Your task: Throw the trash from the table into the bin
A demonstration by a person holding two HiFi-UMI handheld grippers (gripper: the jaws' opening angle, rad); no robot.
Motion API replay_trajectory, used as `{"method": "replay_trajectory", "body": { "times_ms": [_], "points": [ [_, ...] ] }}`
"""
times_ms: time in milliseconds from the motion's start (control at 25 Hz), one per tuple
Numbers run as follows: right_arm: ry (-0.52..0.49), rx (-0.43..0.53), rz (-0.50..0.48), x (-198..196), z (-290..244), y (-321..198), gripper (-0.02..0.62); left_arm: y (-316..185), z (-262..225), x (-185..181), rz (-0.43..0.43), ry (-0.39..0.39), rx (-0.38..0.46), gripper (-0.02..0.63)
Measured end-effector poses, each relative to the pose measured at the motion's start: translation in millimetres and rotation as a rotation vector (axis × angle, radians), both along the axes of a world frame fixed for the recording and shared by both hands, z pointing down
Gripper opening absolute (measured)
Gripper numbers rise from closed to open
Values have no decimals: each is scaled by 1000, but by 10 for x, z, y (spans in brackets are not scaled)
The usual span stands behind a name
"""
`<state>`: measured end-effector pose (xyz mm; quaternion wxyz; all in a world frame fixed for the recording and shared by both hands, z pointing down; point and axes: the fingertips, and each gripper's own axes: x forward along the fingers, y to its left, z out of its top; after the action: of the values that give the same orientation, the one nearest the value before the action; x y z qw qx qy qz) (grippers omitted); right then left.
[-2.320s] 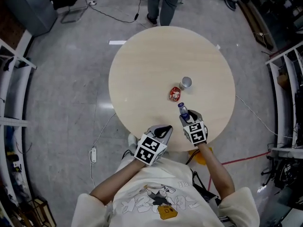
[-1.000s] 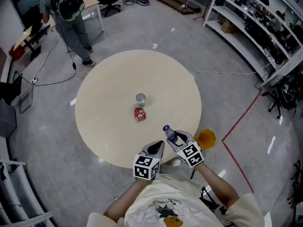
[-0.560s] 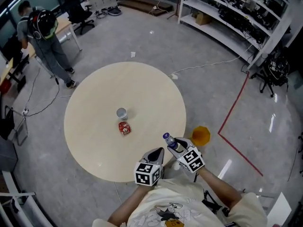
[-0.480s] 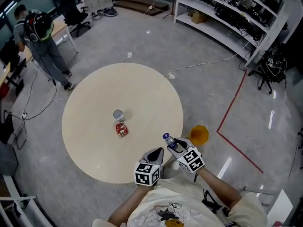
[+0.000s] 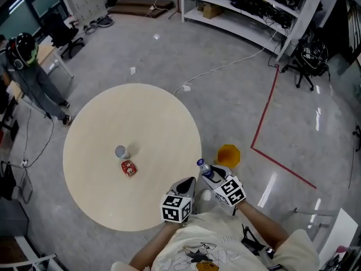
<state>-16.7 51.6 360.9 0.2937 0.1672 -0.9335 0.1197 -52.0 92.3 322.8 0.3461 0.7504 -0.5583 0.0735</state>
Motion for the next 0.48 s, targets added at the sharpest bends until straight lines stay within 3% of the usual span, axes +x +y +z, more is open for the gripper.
{"method": "replay_trajectory", "body": {
  "times_ms": [480],
  "points": [
    [-4,-52,135,723,273,-607,202,-641,345,680,105,1,-83,5]
  ]
}}
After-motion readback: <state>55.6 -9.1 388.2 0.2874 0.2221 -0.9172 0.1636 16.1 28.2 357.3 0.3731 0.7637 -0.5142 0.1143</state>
